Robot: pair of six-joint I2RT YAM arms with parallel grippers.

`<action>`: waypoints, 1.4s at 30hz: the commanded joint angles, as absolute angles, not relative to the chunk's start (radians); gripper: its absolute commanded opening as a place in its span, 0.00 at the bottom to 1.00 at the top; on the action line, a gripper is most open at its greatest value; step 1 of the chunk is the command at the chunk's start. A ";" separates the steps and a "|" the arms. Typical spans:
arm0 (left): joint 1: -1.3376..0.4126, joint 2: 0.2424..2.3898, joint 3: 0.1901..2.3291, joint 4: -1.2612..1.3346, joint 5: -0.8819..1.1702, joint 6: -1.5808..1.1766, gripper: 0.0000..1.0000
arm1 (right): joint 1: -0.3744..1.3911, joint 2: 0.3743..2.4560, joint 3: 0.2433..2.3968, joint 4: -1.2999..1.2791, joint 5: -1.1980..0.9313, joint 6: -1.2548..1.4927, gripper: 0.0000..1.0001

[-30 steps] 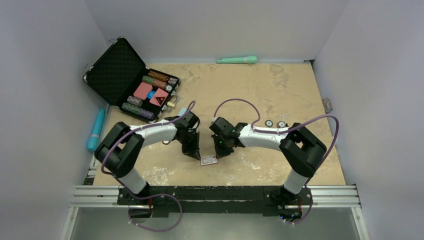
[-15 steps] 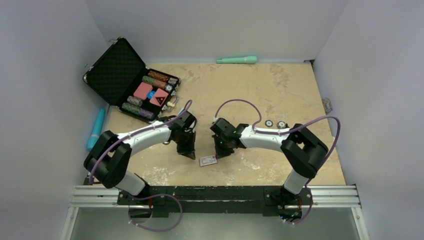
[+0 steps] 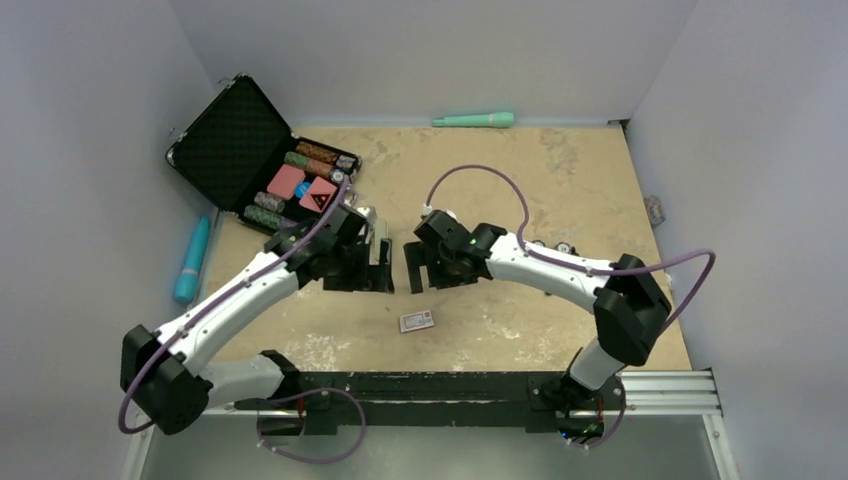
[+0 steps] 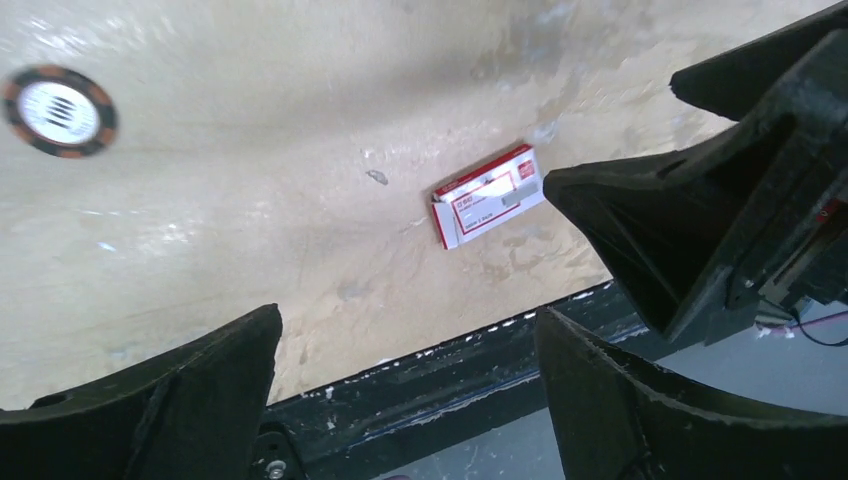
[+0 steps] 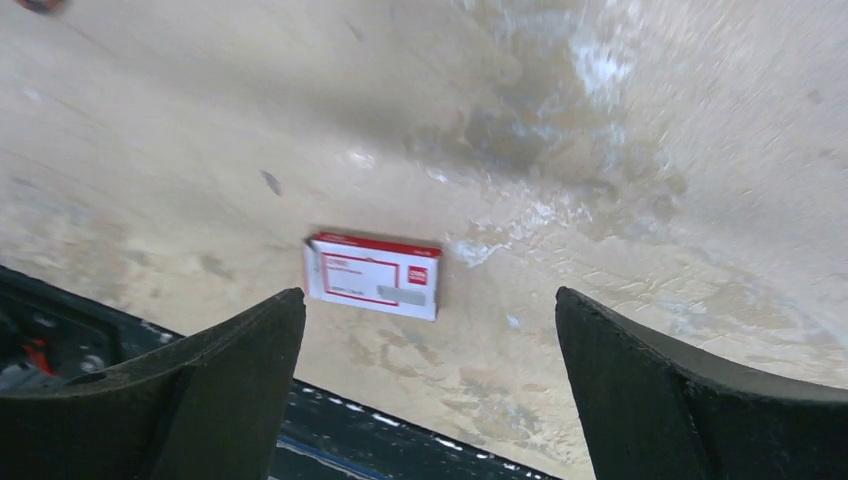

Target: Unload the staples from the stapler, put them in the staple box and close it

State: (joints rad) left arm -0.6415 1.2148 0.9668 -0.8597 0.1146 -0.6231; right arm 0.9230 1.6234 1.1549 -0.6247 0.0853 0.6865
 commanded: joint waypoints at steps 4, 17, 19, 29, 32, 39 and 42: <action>-0.622 1.047 1.127 -1.030 -0.042 -0.507 1.00 | 0.925 1.514 1.388 -0.784 0.247 0.650 0.99; -0.617 0.600 0.994 -1.027 -0.207 -0.380 1.00 | 0.926 1.257 1.605 -0.728 0.472 0.642 0.99; -0.617 0.539 0.975 -1.029 -0.224 -0.382 1.00 | 0.926 1.216 1.620 -0.696 0.462 0.629 0.99; -0.618 0.295 0.836 -0.962 -0.310 -0.393 1.00 | 0.926 0.946 1.383 -0.361 0.444 0.641 0.99; -0.618 0.244 0.804 -0.956 -0.333 -0.401 1.00 | 0.926 0.849 1.261 -0.333 0.442 0.695 0.99; -0.617 0.216 0.788 -0.947 -0.327 -0.394 1.00 | 0.926 0.610 0.946 -0.389 0.439 0.911 0.99; -0.617 0.215 0.787 -0.940 -0.320 -0.381 1.00 | 0.926 0.486 0.788 -0.377 0.418 1.000 0.99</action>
State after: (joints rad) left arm -0.6220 0.2157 0.7906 -0.9932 -0.3107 -0.4080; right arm 0.9230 0.6033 0.9386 -0.3893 0.4274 0.8379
